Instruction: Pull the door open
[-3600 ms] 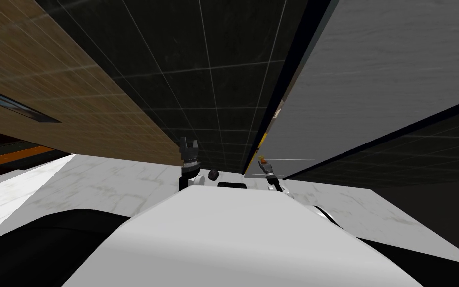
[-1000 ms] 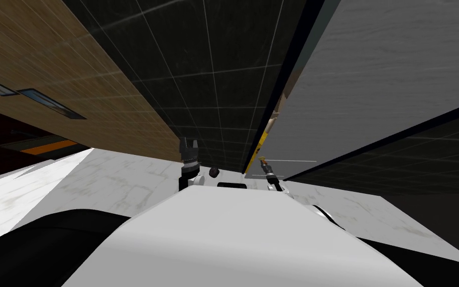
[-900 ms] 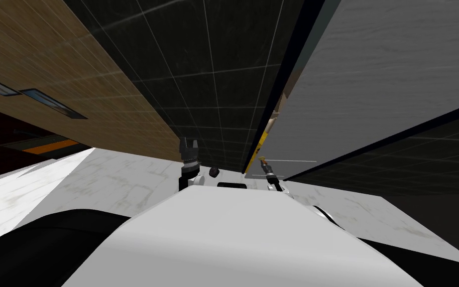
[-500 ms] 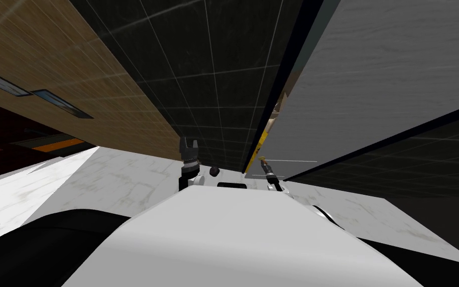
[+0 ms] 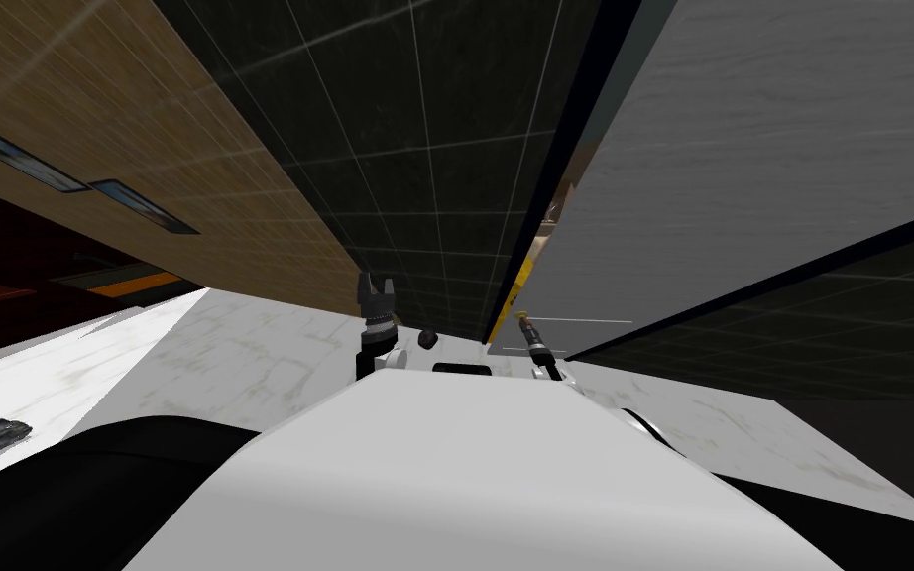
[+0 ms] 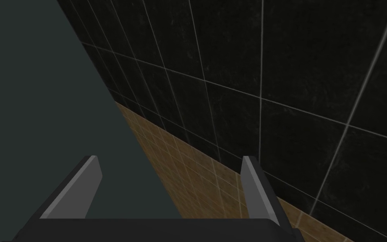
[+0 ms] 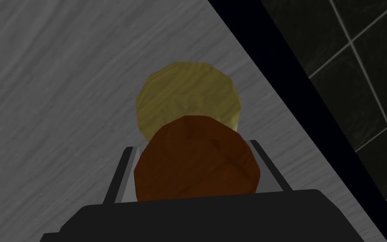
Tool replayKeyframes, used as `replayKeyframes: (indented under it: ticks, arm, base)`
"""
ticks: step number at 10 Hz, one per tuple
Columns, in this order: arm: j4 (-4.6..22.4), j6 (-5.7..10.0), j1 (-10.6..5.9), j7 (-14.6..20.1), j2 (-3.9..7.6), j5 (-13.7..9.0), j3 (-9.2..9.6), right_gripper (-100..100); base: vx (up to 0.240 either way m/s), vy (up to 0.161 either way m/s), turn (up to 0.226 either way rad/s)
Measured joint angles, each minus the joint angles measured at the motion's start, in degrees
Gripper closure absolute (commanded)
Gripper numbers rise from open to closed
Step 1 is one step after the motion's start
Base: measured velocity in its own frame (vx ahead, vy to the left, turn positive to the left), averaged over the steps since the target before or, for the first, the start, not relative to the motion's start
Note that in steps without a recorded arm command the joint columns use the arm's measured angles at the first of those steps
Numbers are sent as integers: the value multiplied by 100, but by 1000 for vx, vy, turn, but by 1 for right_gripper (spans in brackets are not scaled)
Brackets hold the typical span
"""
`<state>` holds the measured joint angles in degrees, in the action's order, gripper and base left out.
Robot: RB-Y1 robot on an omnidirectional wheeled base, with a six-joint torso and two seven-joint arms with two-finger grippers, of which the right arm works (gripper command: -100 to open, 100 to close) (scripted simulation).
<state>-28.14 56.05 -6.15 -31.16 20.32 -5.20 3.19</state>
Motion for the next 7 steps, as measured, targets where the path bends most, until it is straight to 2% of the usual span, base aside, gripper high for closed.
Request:
replayKeyframes:
  ticks: [4, 7]
  arm:
    - [-91, -63, 36, 540, 0, -98, 32, 100]
    - [-45, -61, 1, 936, -7, -155, 58, 100]
  base:
    - [-33, -18, 38]
    - [-34, -14, 37]
